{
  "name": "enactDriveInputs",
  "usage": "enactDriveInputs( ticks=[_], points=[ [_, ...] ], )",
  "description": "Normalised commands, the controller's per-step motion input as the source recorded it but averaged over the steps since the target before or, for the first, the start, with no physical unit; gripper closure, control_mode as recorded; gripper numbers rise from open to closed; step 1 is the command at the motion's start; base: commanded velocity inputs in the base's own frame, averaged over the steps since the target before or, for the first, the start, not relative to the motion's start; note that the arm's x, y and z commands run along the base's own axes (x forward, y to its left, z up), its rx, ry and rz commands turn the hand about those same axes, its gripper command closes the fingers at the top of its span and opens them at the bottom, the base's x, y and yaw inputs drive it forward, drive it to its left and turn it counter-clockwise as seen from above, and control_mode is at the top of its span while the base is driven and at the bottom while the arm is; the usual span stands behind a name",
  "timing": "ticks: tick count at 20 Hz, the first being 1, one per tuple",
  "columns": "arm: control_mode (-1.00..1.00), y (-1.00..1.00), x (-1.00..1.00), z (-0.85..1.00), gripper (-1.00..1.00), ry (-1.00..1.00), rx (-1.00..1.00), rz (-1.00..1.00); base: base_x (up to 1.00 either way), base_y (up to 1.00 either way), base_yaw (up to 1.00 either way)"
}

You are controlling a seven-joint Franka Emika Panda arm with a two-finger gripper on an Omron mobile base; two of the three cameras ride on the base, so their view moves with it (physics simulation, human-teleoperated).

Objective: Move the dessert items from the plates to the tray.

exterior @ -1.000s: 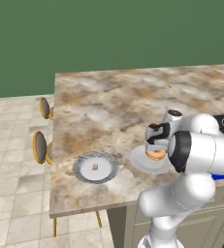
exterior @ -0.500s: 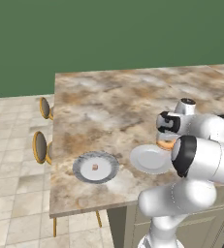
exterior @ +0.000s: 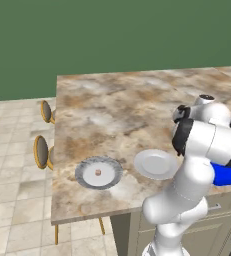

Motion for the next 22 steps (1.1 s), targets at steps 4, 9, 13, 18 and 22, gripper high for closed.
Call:
enactDriveInputs(
  ticks=[4, 9, 13, 18, 22],
  points=[
    [-1.0, -0.83, 0.18, 0.07, 1.0, 0.1, 0.0, 0.0, 0.0, 0.0, 0.0],
    [-1.0, -0.59, 0.02, -0.07, 1.0, 0.08, 0.01, 0.0, 0.0, 0.0, 0.0],
    [-1.0, -0.34, 0.0, -0.29, 1.0, 0.01, 0.01, 0.0, 0.0, 0.0, 0.0],
    [-1.0, -0.14, 0.0, -0.42, 1.0, 0.0, 0.05, 0.0, 0.0, 0.0, 0.0],
    [-1.0, -0.13, 0.0, -0.34, 1.0, 0.0, 0.04, 0.0, 0.0, 0.0, 0.0]
  ],
)
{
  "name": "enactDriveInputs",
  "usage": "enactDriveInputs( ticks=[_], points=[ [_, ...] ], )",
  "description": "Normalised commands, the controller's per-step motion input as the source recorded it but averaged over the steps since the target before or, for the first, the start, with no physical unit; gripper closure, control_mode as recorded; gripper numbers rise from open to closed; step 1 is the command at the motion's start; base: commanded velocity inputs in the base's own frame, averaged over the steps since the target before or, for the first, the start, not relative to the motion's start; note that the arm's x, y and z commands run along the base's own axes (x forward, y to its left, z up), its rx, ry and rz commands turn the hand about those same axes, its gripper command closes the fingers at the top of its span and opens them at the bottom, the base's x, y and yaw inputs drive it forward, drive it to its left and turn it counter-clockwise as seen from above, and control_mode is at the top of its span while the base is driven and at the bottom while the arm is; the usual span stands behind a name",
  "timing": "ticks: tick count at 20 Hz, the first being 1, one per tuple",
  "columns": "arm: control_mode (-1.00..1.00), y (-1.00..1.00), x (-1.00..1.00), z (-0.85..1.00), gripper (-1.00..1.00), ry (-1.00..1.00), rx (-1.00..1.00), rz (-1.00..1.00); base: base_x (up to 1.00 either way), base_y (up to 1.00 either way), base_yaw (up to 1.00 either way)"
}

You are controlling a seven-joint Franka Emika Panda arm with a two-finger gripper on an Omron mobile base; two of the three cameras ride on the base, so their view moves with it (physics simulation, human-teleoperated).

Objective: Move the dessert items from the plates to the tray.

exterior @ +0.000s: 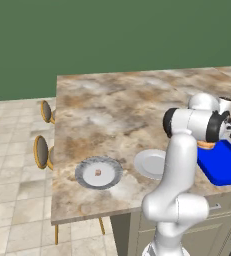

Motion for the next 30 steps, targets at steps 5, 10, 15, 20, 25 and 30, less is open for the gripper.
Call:
enactDriveInputs(
  ticks=[5, 10, 15, 20, 25, 30],
  points=[
    [-1.0, -0.27, 0.0, -0.05, 1.0, 0.0, 0.0, 0.0, 0.0, 0.0, 0.0],
    [-1.0, -0.14, 0.0, -0.06, 1.0, 0.0, 0.0, 0.0, 0.0, 0.0, 0.0],
    [-1.0, -0.06, 0.0, -0.16, 1.0, 0.0, 0.0, 0.0, 0.0, 0.0, 0.0],
    [-1.0, 0.0, -0.01, -0.22, 1.0, 0.0, 0.0, 0.0, 0.0, 0.0, 0.0],
    [-1.0, 0.0, -0.02, -0.03, 1.0, 0.0, 0.0, 0.0, 0.0, 0.0, 0.0],
    [-1.0, 0.0, 0.0, 0.0, -1.0, 0.0, 0.0, 0.0, 0.0, 0.0, 0.0]
  ],
)
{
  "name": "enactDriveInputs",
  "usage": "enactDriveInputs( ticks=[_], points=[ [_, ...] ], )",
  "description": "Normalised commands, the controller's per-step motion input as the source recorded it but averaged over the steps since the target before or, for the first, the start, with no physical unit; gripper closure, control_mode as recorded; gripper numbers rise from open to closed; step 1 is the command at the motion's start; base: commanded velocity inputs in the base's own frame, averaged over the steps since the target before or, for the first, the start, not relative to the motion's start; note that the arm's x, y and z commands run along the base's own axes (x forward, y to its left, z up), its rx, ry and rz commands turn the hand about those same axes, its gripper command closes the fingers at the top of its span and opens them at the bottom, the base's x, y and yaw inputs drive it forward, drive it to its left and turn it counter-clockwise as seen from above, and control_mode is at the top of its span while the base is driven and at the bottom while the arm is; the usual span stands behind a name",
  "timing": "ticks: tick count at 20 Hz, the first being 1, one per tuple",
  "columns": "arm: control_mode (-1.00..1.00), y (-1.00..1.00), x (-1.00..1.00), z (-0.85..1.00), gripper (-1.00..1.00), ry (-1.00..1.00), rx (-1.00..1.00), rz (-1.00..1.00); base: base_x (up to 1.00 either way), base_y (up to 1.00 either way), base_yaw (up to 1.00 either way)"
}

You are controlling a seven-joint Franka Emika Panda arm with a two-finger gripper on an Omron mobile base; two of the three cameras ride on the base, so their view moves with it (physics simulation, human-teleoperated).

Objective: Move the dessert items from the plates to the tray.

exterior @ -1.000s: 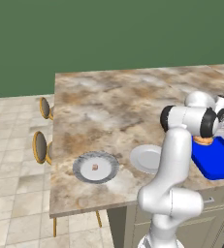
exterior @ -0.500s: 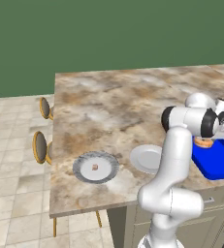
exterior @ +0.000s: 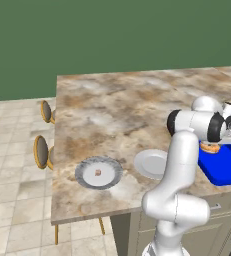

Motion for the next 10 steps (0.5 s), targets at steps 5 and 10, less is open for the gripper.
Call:
enactDriveInputs(
  ticks=[5, 10],
  points=[
    [-1.0, 0.0, 0.0, 0.0, -1.0, 0.0, 0.0, 0.0, 0.0, 0.0, 0.0],
    [-1.0, 0.0, 0.0, 0.06, -1.0, -0.06, 0.0, 0.0, 0.0, 0.0, 0.0]
  ],
)
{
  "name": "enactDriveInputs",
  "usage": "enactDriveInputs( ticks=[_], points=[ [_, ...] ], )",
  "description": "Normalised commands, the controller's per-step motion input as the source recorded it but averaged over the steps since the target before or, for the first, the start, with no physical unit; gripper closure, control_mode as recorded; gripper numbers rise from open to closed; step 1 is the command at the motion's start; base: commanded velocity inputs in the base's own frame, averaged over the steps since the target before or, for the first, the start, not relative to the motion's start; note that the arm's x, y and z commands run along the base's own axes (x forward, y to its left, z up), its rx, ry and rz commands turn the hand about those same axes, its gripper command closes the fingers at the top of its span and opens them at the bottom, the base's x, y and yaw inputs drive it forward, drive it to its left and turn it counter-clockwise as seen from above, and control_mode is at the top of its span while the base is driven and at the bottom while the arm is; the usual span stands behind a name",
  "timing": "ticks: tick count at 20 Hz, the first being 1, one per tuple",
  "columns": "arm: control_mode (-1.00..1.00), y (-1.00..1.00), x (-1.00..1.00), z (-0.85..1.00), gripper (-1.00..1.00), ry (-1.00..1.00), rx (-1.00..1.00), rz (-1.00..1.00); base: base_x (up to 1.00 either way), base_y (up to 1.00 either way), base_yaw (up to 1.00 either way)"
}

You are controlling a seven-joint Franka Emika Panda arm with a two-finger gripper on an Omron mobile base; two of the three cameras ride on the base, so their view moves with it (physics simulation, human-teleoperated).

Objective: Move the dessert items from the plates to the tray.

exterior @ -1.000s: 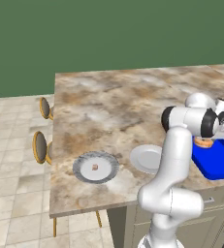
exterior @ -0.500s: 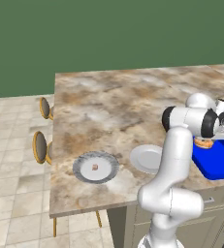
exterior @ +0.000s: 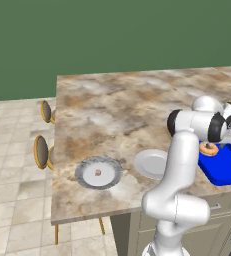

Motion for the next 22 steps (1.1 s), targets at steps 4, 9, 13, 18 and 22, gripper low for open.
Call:
enactDriveInputs(
  ticks=[4, 9, 13, 18, 22],
  points=[
    [-1.0, 0.0, 0.0, 0.38, -1.0, -0.11, 0.0, 0.0, 0.0, 0.0, 0.0],
    [-1.0, 0.0, -0.05, 0.44, -1.0, -0.1, 0.0, 0.0, 0.0, 0.0, 0.0],
    [-1.0, 0.34, -0.15, 0.41, -1.0, -0.08, 0.0, 0.0, 0.0, 0.0, 0.0],
    [-1.0, 0.56, -0.39, 0.3, -1.0, -0.05, 0.0, 0.0, 0.0, 0.0, 0.0],
    [-1.0, 0.9, -0.43, 0.08, -1.0, -0.02, -0.01, 0.0, 0.0, 0.0, 0.0]
  ],
)
